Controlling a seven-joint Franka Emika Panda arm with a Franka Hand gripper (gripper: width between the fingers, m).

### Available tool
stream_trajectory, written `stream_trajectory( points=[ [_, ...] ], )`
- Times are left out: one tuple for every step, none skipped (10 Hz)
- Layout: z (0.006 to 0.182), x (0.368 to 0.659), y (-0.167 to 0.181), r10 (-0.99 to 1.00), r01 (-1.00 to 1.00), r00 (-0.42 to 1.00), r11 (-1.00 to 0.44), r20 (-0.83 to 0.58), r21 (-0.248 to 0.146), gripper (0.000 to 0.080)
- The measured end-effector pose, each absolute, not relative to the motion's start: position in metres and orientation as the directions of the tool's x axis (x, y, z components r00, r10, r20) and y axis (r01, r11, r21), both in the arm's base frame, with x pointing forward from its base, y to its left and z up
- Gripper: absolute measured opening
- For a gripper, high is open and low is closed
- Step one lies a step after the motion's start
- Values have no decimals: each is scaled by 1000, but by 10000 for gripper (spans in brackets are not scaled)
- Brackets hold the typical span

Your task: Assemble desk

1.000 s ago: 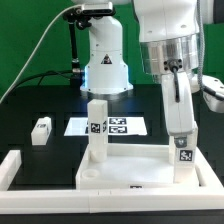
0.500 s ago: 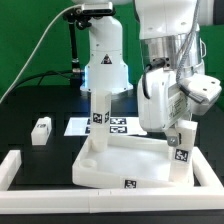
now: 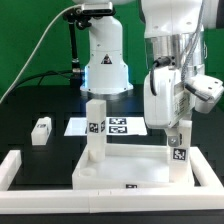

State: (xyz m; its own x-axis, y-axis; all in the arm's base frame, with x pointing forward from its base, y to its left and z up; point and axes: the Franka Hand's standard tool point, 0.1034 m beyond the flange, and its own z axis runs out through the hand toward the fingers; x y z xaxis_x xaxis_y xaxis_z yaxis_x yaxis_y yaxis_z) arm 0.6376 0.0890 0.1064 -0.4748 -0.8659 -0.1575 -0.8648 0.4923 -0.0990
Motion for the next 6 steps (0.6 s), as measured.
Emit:
stream_trajectory(
  points=[
    [124,639,93,-871,-870,-457,480,-181,-111,577],
    [147,639,91,-886,-888,-418,445,-203,-114,634],
    [169,644,87,-892,-893,-392,427,-224,-139,634],
    [171,640,87,-890,-891,-394,430,-229,-142,647],
    [164,640,87,-893,-893,-394,428,-219,-137,649],
    [164,640,87,-893,-894,-393,427,-219,-138,649]
  ],
)
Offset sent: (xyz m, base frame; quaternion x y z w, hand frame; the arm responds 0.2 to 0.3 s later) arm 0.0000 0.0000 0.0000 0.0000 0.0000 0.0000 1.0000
